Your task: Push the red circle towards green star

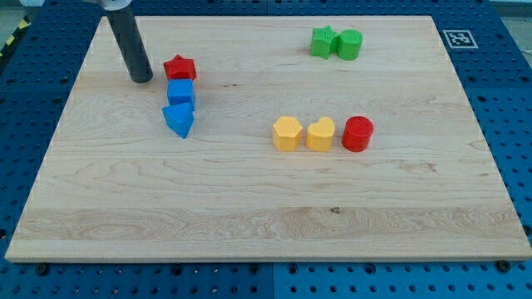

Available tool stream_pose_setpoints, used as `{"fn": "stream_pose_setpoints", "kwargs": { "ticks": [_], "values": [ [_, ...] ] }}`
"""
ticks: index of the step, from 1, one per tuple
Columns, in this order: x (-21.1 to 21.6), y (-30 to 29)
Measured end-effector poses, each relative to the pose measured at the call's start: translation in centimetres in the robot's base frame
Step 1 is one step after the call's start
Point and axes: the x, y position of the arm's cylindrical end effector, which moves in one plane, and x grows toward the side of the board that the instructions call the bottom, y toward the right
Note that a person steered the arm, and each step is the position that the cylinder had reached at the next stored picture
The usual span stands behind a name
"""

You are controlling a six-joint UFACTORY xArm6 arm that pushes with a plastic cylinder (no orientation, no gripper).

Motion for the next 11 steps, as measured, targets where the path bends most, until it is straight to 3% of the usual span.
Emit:
{"fn": "stream_pose_setpoints", "kwargs": {
  "ticks": [4,5,6,8,10,11],
  "values": [
    [-0.4,0.9],
    [-6.2,0.0],
    [-8.9,4.7],
    [-3.9,20.2],
    [10.5,35.0],
    [14.9,40.5]
  ]
}}
